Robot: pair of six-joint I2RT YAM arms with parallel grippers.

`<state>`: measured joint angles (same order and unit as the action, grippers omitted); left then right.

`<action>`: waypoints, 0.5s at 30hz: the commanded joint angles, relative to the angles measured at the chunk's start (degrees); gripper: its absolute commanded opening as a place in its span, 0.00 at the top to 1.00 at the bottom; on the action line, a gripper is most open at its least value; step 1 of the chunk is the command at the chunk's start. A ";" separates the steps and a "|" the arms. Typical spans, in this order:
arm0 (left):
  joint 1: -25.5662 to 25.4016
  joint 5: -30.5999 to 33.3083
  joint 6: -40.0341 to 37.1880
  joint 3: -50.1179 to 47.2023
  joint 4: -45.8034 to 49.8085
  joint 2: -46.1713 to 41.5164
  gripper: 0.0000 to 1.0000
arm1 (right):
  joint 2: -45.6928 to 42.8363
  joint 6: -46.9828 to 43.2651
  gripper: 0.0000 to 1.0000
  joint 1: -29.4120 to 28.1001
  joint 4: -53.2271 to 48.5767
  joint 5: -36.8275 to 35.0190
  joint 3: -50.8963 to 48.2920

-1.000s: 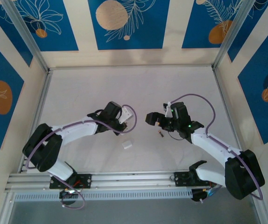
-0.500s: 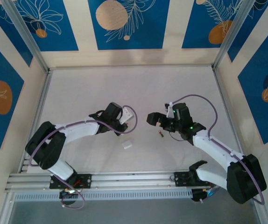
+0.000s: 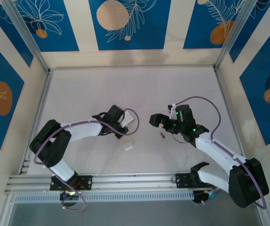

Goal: Load the batteries into the remote control

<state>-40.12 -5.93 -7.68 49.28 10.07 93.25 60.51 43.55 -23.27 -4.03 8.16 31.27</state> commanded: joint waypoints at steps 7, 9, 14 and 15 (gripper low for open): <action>0.55 0.20 1.29 1.35 2.12 1.51 0.86 | -1.45 0.03 0.01 0.68 0.43 2.04 -1.96; 0.48 0.22 1.27 1.80 2.52 1.52 0.86 | -1.43 0.01 0.01 0.75 0.52 2.15 -2.09; 0.51 0.55 -0.60 5.11 7.28 1.73 0.87 | -1.23 0.21 0.01 0.84 1.43 2.30 -2.70; 0.50 0.79 -1.00 5.25 7.54 1.54 0.87 | -1.19 0.31 0.01 0.78 1.83 2.48 -2.85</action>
<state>-40.12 -5.80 -7.46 52.36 14.20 94.50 60.16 43.59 -22.72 -3.53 9.26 29.39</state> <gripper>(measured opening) 0.138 0.993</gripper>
